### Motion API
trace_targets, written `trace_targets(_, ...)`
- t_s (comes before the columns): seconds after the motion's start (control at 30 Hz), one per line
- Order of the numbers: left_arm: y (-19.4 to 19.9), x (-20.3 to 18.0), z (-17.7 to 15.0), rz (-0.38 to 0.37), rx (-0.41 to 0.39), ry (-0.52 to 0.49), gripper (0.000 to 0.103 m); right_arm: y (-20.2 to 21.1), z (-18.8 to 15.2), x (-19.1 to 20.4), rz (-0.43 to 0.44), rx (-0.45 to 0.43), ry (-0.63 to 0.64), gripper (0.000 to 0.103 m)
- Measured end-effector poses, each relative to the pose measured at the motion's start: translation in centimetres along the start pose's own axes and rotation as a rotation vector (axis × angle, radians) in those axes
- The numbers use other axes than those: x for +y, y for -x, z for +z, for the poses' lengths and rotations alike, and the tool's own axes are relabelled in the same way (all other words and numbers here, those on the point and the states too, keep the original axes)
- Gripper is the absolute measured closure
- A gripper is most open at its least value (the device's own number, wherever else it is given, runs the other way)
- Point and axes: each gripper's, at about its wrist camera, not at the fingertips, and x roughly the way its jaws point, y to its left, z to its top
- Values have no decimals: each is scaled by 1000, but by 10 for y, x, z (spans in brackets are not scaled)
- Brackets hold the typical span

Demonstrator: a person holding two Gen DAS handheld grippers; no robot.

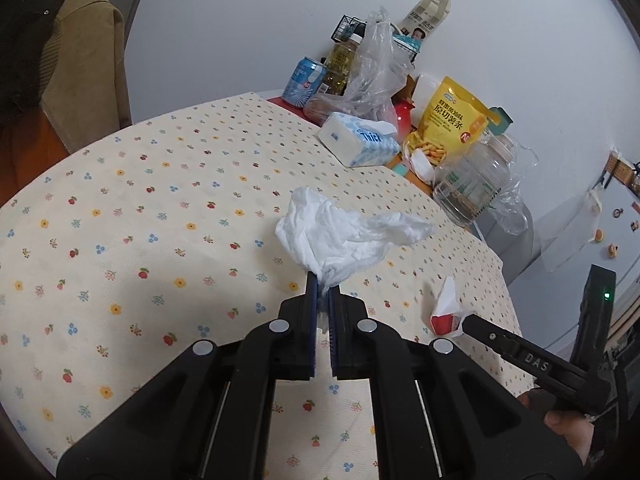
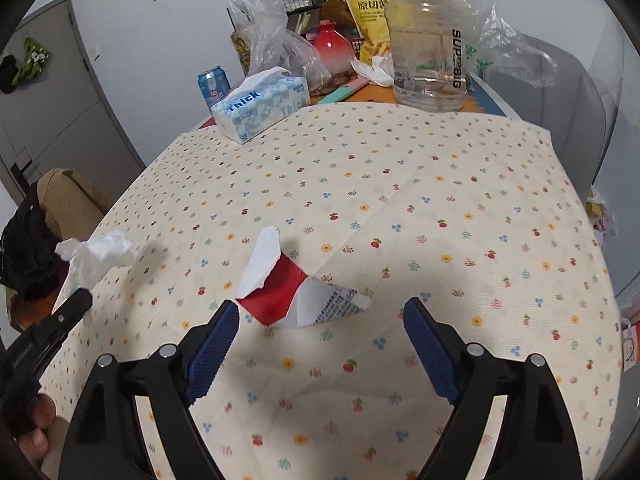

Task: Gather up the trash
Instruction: 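Grasp the red paper wrapper with the right tool while the left tool holds the tissue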

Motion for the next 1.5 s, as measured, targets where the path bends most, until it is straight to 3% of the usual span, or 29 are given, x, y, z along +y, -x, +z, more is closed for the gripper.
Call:
trace_targets(0.1, -1, 3, -1, -6, 11, 14, 97, -9, 2, 1, 6, 7, -13, 32)
trace_targets(0.13, -2, 3, -2, -7, 13, 15, 97, -12, 1, 1, 22, 21, -18, 48)
trace_targets(0.17, -2, 3, -2, -9, 14, 14, 97, -15, 0, 1, 31, 39, -20, 76)
trace_targets(0.27, -2, 2, -3, -9, 14, 6, 97, -6, -4, 4, 50, 34, 0, 90)
trace_targets(0.6, 12, -10, -12, 7, 16, -38, 97, 49, -32, 5, 64, 7, 9, 92)
trace_targets(0.87, 46, -43, -35, -34, 38, -75, 97, 109, -53, -5, 76, -64, -35, 92)
trace_targets(1.0, 66, -54, -48, -62, 58, -41, 97, 142, -70, -22, 74, -99, -91, 92)
trace_targets(1.23, 94, -93, -63, -120, 47, -109, 97, 181, -101, -61, 55, -116, -183, 92)
trace_targets(1.5, 98, -138, -82, -173, 77, -189, 97, 213, -122, -100, 6, -146, -215, 91)
